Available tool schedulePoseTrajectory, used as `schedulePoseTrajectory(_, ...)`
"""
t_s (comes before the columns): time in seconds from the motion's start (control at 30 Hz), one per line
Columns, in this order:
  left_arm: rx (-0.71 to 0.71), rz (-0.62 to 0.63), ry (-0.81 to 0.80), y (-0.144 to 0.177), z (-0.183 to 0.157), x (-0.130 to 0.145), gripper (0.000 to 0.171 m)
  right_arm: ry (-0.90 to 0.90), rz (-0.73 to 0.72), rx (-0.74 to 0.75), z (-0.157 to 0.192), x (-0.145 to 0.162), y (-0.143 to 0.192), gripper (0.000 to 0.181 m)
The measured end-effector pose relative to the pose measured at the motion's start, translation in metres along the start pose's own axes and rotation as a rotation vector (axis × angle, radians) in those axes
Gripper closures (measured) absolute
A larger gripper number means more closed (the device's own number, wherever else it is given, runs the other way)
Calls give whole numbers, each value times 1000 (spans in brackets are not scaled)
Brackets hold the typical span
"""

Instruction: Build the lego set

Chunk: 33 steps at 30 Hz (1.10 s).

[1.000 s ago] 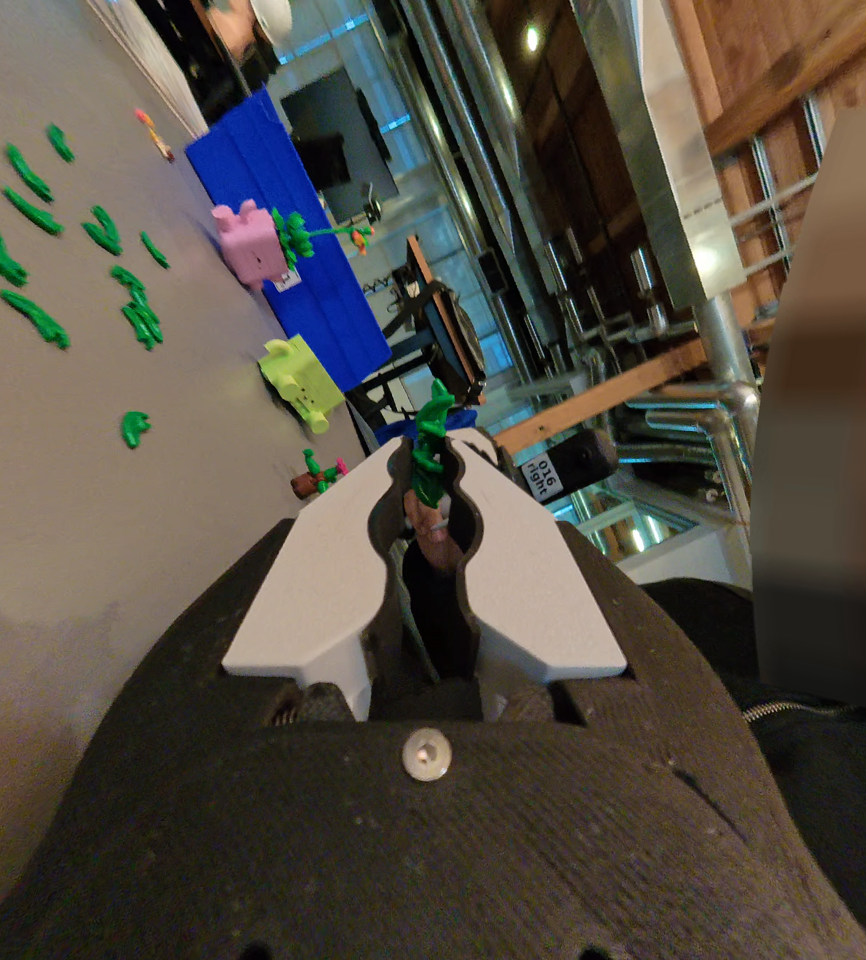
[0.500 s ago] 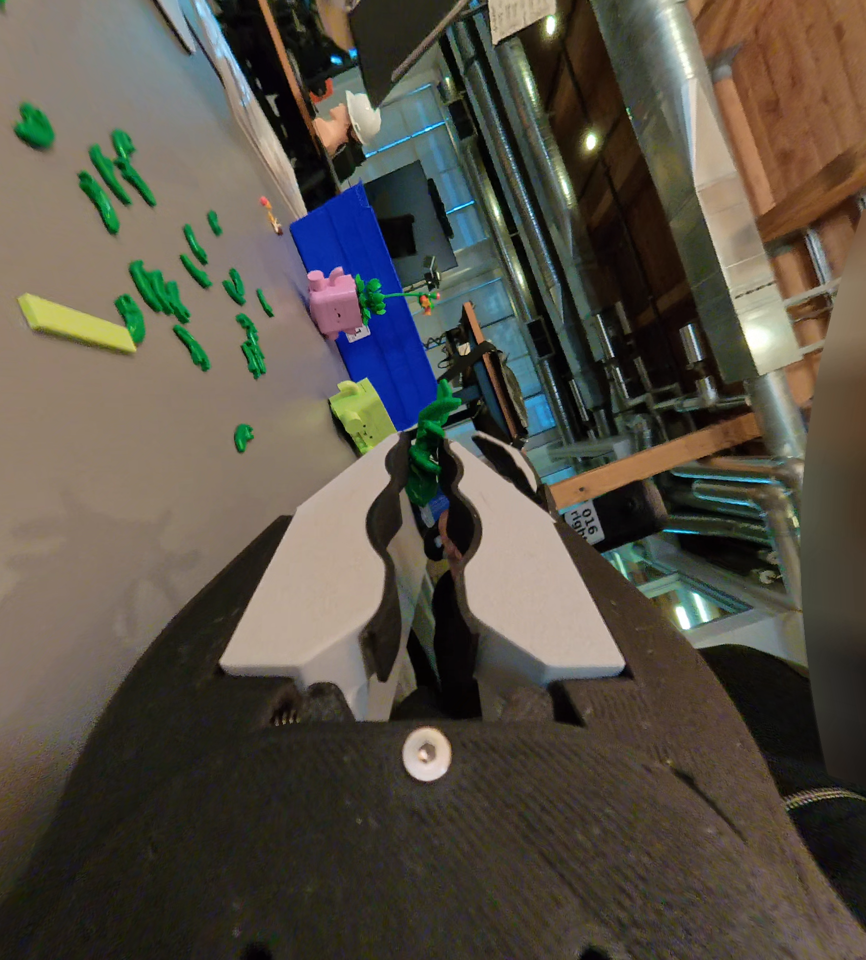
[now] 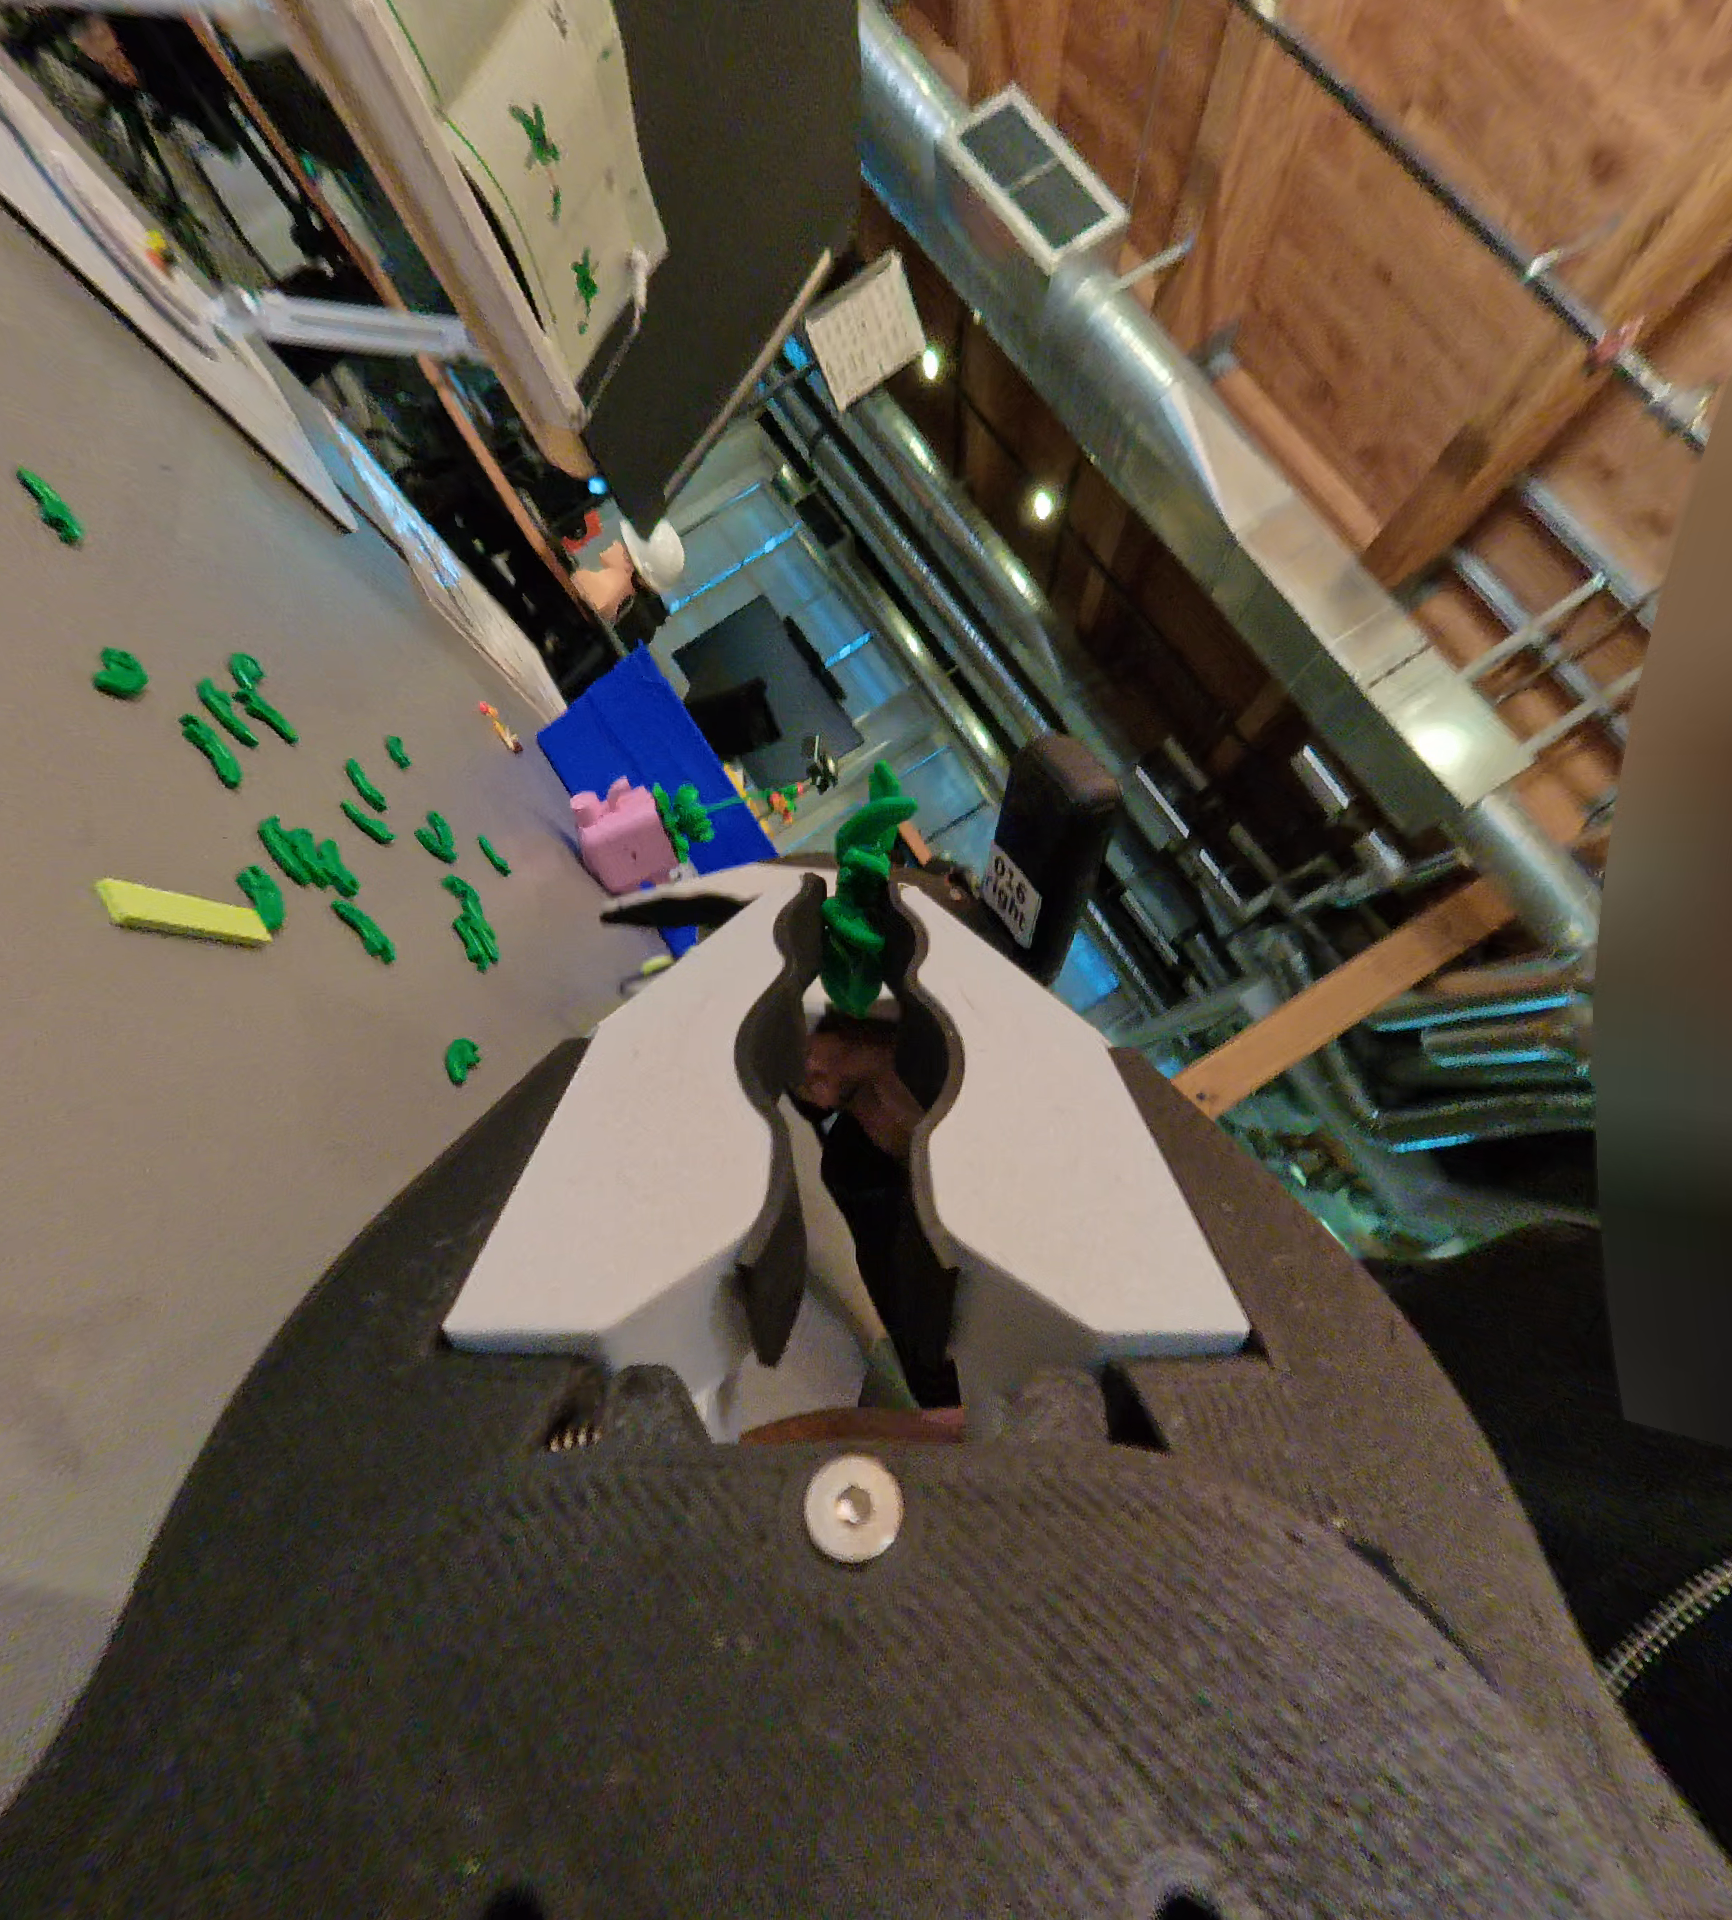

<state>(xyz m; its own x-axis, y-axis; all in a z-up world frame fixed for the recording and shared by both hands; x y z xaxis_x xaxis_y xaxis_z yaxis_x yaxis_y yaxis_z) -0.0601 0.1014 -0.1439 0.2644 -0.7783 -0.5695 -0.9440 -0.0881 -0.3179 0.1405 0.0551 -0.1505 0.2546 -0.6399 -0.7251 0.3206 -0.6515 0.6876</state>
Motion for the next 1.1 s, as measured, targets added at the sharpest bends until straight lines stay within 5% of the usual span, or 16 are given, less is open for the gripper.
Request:
schedulePoseTrajectory(0.37, -45, 74, 18, 1, 13, 4, 164, 224, 278, -210, 32, -8, -50, 152)
schedulePoseTrajectory(0.7, -40, 72, 48, 1, 16, 4, 164, 307, 358, -294, 77, 17, -23, 154)
schedulePoseTrajectory(0.8, -46, 58, 46, 2, 17, 3, 164, 356, 282, -156, 74, 10, -19, 155)
schedulePoseTrajectory(1.1, -84, 43, -9, 4, 18, -4, 164, 68, 292, -91, 54, -13, -56, 155)
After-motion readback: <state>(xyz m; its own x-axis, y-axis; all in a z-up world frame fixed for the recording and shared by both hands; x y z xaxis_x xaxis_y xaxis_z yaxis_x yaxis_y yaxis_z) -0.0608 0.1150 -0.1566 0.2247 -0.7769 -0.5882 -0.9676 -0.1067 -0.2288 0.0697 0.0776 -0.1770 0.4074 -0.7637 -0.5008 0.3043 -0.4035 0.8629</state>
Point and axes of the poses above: each gripper's, where its closed fingertips meet, y back along the fingers, x out of its underside, z = x × y across the jaws, the point moved 7 cm from there along y, back along the fingers, and after that the axes turned 9 degrees about -y, right-handed, at the moved point
